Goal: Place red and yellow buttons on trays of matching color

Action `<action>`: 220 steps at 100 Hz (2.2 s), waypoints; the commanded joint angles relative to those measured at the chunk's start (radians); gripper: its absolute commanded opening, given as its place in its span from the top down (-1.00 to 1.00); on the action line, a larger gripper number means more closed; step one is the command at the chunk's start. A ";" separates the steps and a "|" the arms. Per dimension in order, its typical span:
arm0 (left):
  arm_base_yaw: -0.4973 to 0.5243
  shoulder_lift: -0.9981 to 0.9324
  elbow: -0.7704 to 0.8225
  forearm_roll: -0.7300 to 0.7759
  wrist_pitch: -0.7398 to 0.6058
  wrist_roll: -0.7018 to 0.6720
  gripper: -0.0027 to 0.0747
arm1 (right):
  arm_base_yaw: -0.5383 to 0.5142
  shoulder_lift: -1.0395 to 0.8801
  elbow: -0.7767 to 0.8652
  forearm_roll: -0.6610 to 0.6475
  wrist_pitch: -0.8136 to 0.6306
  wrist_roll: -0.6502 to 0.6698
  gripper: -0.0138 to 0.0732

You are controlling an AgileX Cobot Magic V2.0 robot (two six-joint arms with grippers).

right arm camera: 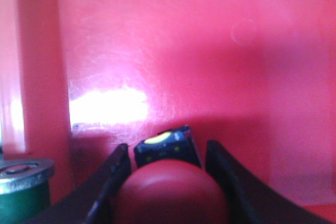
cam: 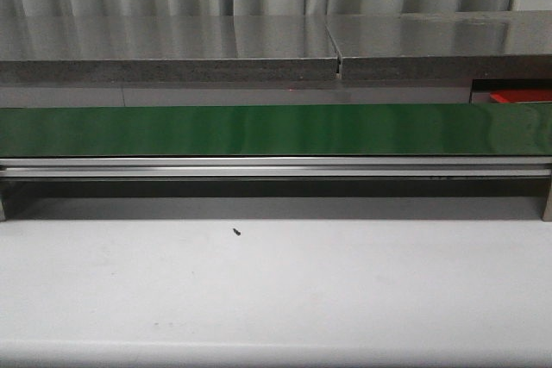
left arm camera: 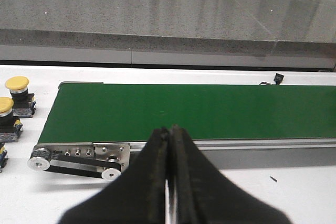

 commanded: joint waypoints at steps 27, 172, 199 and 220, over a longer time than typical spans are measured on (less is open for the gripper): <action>-0.005 0.008 -0.027 -0.017 -0.077 -0.002 0.98 | -0.004 -0.064 -0.039 0.020 -0.038 0.002 -0.68; -0.005 0.008 -0.027 -0.017 -0.077 -0.002 0.98 | 0.214 -1.400 1.174 0.122 -0.335 -0.081 -0.72; -0.005 0.008 -0.027 -0.017 -0.077 -0.002 0.98 | 0.215 -1.568 1.207 0.123 -0.255 -0.081 0.08; -0.005 0.008 -0.027 -0.010 -0.077 -0.002 0.98 | 0.215 -1.597 1.207 0.122 -0.220 -0.081 0.83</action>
